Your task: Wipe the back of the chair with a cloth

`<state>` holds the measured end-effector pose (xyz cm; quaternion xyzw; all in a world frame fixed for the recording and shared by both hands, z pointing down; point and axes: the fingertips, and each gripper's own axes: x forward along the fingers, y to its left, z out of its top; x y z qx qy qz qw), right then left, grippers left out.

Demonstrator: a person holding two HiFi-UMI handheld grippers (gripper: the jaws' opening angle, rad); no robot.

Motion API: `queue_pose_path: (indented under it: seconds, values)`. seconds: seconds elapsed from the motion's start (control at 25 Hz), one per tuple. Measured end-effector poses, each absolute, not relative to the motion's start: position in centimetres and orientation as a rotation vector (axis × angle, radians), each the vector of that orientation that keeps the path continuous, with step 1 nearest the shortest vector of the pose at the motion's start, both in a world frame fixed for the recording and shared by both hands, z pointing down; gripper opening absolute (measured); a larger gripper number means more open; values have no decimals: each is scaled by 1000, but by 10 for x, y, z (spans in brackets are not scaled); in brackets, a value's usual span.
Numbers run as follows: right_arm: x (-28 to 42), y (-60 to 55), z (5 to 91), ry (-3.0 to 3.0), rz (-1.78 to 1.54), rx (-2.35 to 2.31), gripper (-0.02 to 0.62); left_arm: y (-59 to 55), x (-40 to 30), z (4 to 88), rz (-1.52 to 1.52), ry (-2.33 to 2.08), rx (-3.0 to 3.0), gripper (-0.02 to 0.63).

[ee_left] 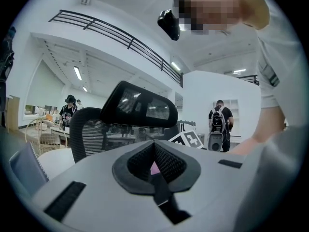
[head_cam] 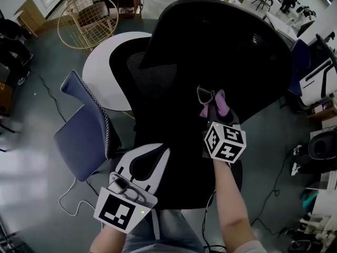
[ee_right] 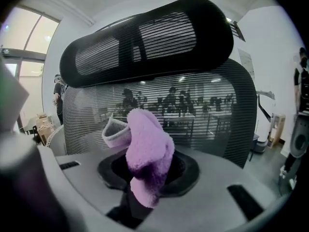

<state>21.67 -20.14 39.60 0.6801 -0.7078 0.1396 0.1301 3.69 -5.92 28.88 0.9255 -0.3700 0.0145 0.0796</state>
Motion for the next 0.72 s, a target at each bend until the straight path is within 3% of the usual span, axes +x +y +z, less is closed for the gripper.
queue_pose_path:
  seconds: [0.72]
  values:
    - [113,-214,398,-2167,393,1844,107,-58,-30,290,59,-1253,2729,12]
